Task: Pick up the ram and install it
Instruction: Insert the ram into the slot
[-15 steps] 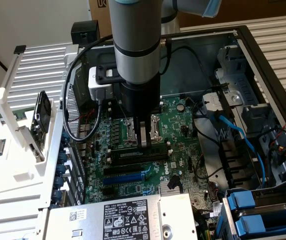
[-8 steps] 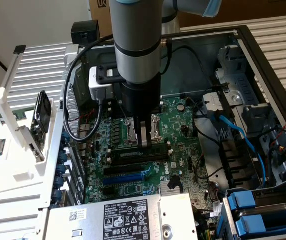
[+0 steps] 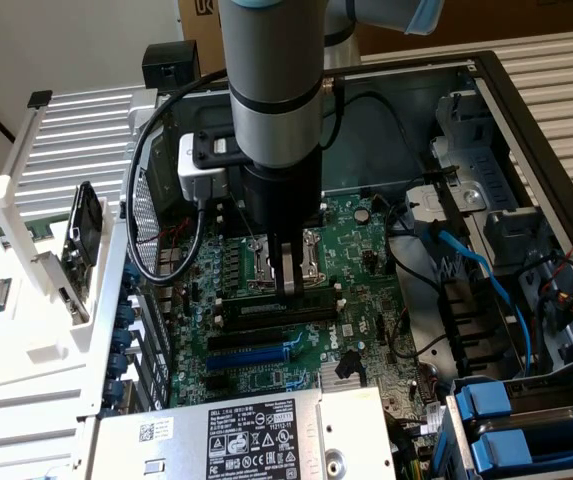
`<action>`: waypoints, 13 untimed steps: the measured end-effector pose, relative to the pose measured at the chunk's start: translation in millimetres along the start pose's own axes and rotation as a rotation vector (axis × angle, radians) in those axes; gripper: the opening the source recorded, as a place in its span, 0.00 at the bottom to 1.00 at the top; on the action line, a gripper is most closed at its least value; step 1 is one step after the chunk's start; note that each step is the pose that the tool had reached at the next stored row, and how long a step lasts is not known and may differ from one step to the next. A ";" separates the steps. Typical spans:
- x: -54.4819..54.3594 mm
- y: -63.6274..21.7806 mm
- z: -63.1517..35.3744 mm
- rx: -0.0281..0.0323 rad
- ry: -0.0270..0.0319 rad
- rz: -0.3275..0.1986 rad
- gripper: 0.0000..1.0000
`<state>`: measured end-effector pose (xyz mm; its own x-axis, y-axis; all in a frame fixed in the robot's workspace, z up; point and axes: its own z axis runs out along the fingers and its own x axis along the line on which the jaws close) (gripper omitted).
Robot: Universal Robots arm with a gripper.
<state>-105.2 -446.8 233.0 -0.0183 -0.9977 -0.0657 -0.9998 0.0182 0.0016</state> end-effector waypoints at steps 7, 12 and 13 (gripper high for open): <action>0.0 0.0 0.0 0.0000 -0.0009 0.000 0.12; 0.0 0.0 0.0 -0.0001 -0.0013 0.000 0.12; 0.0 0.0 0.0 -0.0001 -0.0013 0.000 0.12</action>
<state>-105.1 -446.9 233.0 -0.0183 -0.9976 -0.0670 -0.9998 0.0182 0.0017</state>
